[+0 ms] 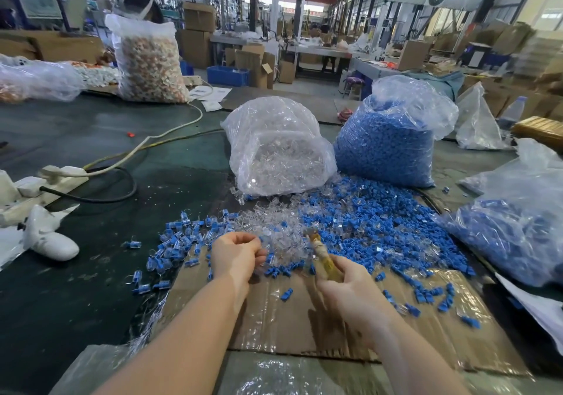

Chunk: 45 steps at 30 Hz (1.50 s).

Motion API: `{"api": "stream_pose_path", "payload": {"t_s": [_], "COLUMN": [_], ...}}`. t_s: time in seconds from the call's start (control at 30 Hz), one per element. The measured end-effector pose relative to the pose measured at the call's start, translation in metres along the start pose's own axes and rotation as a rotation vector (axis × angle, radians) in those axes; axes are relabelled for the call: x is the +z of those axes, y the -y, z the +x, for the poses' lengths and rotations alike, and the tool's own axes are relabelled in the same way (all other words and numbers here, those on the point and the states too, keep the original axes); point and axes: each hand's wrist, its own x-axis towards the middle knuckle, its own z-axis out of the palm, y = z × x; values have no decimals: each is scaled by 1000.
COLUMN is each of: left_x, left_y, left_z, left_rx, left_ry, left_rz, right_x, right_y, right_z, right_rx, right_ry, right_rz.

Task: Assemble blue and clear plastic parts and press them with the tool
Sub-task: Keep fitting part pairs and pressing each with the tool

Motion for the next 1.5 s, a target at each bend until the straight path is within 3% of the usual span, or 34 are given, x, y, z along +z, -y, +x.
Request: {"api": "stream_pose_path", "payload": {"t_s": [0.1,0.2,0.43,0.63,0.77,0.83,0.9,1.0,1.1,1.5], "left_x": [-16,-36,-74,-70,-56,-43,-30,-15,-10,3], "left_y": [2,2,15,17,18,21,27,39,50,46], "left_z": [6,13,31,26,12,-1,-13,-28,-33,-27], "left_rx": [202,374,355,399,547,654,737,766,762,690], "left_ry": [-133,-294,-435,-437,-376,-261,-94,160,294,242], "left_rz": [234,457,669,807,799,769,748,762,835,794], "right_x": [-5,-11,-17,-17,-16,-12,-2,15,26,41], "right_y": [-17,-30,-51,-55,-53,-49,-43,-37,-37,-45], "right_z": [10,11,16,18,18,18,19,22,29,43], "right_rx": [-13,69,79,69,101,70,-80,-273,-309,-251], "right_ry": [-251,-388,-464,-456,-456,-489,-530,-502,-450,-554], "right_rz": [-469,-765,-1046,-1104,-1095,-1084,-1023,-922,-886,-748]}}
